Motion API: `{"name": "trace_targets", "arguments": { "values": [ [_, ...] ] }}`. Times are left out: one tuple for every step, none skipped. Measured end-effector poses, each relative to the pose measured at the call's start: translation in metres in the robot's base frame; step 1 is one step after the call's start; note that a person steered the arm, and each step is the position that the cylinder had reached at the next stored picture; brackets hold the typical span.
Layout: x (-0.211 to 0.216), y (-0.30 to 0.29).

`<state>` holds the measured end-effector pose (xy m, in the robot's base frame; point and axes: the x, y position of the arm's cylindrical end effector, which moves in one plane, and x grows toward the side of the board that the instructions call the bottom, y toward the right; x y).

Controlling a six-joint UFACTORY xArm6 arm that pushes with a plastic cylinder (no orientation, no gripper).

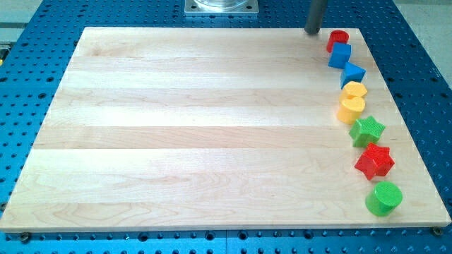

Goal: Nudge a heart a bit right

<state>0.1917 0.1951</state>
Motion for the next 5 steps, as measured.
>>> {"name": "trace_targets", "arguments": {
  "values": [
    [0.001,0.002],
    [0.001,0.006],
    [0.028,0.004],
    [0.093,-0.028],
    [0.2,-0.04]
  ]
}}
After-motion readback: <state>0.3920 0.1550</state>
